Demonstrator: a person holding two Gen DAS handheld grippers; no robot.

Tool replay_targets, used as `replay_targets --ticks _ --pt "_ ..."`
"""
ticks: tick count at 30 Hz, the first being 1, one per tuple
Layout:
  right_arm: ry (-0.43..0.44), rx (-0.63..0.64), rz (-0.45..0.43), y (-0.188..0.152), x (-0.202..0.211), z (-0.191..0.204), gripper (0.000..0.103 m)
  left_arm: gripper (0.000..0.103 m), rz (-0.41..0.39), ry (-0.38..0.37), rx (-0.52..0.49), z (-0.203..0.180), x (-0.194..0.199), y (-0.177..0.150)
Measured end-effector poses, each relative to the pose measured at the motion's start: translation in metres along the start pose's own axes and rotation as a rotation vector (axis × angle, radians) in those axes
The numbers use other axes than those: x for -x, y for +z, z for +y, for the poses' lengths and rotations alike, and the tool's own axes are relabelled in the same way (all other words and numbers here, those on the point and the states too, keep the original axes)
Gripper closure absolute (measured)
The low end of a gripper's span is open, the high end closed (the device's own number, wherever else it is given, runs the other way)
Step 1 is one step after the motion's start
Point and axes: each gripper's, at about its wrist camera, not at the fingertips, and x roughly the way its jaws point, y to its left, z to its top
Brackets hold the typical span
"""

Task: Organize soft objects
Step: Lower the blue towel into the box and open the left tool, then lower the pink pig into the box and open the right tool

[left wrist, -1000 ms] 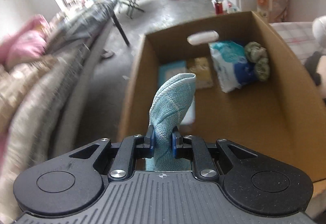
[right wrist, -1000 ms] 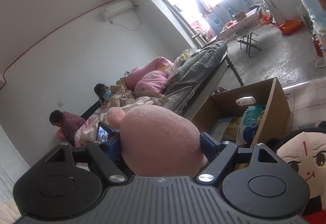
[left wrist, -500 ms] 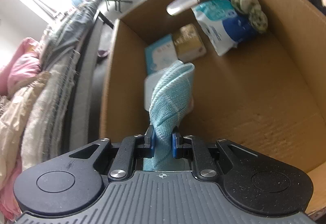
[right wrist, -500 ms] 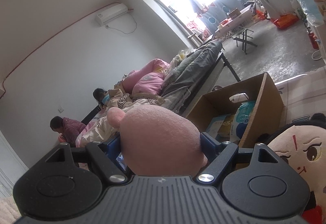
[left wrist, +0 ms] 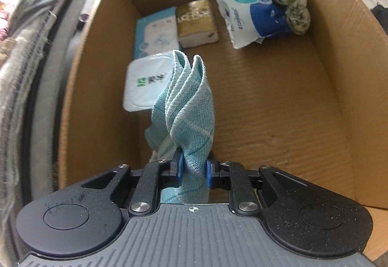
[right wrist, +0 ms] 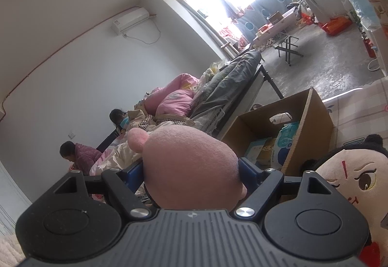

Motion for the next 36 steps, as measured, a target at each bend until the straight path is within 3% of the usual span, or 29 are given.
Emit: replay_targets --ticks 7,11,15,20,26,31,36 --pt "-0.005 -0.002 0.004 0.001 -0.001 0.002 0.020 0.079 0.078 -0.050 0.015 -0.001 -0.018 0.001" --pt "-0.005 -0.005 0.006 0.001 -0.001 0.002 0.019 0.049 0.094 -0.068 0.022 0.002 -0.017 -0.001" --pt "-0.007 -0.004 0.007 0.002 -0.001 0.003 0.018 0.034 0.062 -0.094 0.047 0.009 -0.008 -0.007" --pt "-0.024 0.001 0.016 0.004 -0.003 0.004 0.018 0.023 -0.076 -0.154 0.158 0.027 0.027 -0.021" --pt "-0.039 0.041 0.058 0.012 -0.023 0.015 0.018 0.022 -0.277 -0.148 0.303 0.040 0.071 -0.041" --pt "-0.078 0.049 0.174 0.025 -0.077 0.015 0.019 0.022 -0.468 -0.126 0.462 0.048 0.101 -0.071" --pt "-0.196 0.052 0.314 0.030 -0.152 0.002 0.019 0.022 -0.584 -0.125 0.586 0.057 0.117 -0.094"
